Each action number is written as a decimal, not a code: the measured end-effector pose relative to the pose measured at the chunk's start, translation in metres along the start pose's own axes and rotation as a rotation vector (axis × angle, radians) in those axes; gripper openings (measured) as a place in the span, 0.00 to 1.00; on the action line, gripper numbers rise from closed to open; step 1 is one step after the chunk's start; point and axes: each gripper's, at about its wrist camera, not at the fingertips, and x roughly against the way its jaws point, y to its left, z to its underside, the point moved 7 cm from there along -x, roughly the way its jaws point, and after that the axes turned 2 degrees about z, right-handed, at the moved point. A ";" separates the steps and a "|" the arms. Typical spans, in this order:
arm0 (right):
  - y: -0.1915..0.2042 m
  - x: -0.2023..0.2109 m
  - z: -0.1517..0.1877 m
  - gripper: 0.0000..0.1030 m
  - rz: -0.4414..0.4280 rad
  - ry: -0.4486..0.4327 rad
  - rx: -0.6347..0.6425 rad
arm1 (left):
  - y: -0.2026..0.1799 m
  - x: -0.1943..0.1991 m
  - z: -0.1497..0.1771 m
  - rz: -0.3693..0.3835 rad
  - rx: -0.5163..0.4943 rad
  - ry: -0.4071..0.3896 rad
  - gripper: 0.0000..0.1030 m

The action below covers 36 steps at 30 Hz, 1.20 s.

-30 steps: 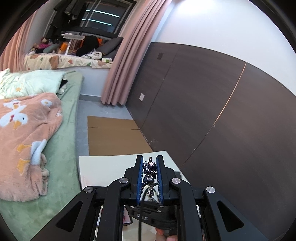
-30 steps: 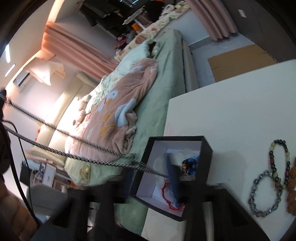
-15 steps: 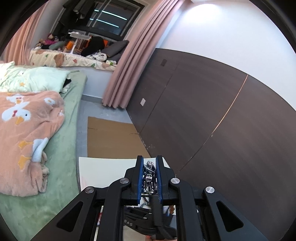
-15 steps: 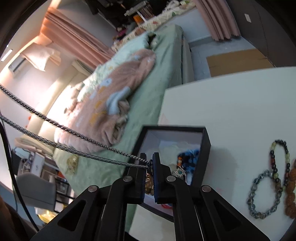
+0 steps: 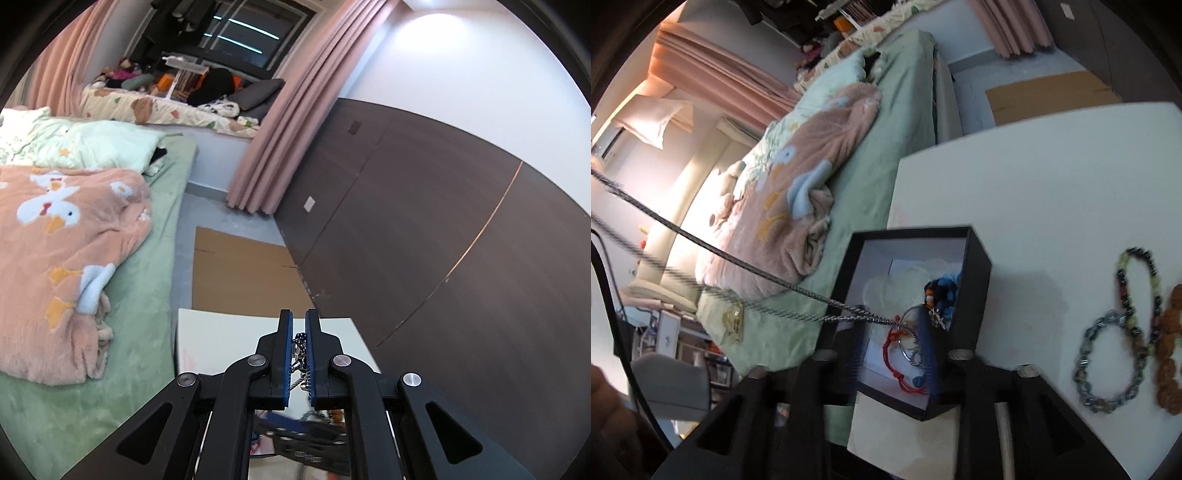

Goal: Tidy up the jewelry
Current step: 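Lower both held pendants into the black box and open both grippers, then grasp the black-and-green bead bracelet with the left gripper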

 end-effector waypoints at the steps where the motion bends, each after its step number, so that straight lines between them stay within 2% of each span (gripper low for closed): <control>1: 0.000 0.006 -0.001 0.45 -0.003 -0.014 0.000 | 0.003 -0.003 0.002 -0.005 0.003 0.006 0.06; 7: -0.012 0.030 -0.001 0.45 0.018 -0.025 -0.014 | 0.023 -0.023 0.016 -0.025 0.071 0.063 0.08; 8: -0.017 0.037 0.000 0.45 0.028 -0.026 -0.019 | 0.024 -0.027 0.020 -0.027 0.079 0.081 0.12; 10: -0.024 0.047 0.001 0.45 0.044 -0.028 -0.025 | 0.025 -0.037 0.029 -0.048 0.079 0.128 0.34; 11: -0.027 0.052 0.002 0.45 0.049 -0.031 -0.027 | 0.024 -0.040 0.033 -0.052 0.074 0.134 0.54; 12: -0.031 0.058 0.003 0.45 0.056 -0.033 -0.028 | 0.022 -0.040 0.035 -0.054 0.070 0.128 0.66; 13: -0.036 0.065 0.003 0.45 0.068 -0.036 -0.031 | 0.020 -0.041 0.038 -0.054 0.062 0.116 0.68; 16: -0.050 0.084 0.007 0.47 0.086 -0.051 -0.048 | 0.011 -0.049 0.049 -0.043 0.044 0.139 0.69; 19: -0.066 0.102 0.007 0.59 0.114 -0.072 -0.072 | 0.001 -0.061 0.062 -0.033 0.032 0.178 0.69; 20: -0.071 0.108 0.008 0.60 0.126 -0.082 -0.078 | -0.002 -0.065 0.066 -0.031 0.026 0.188 0.69; 31: -0.129 0.143 0.022 0.60 0.195 -0.081 -0.193 | -0.037 -0.108 0.114 -0.007 -0.044 0.319 0.68; 36: -0.149 0.155 0.025 0.60 0.203 -0.090 -0.235 | -0.049 -0.128 0.133 -0.005 -0.067 0.379 0.59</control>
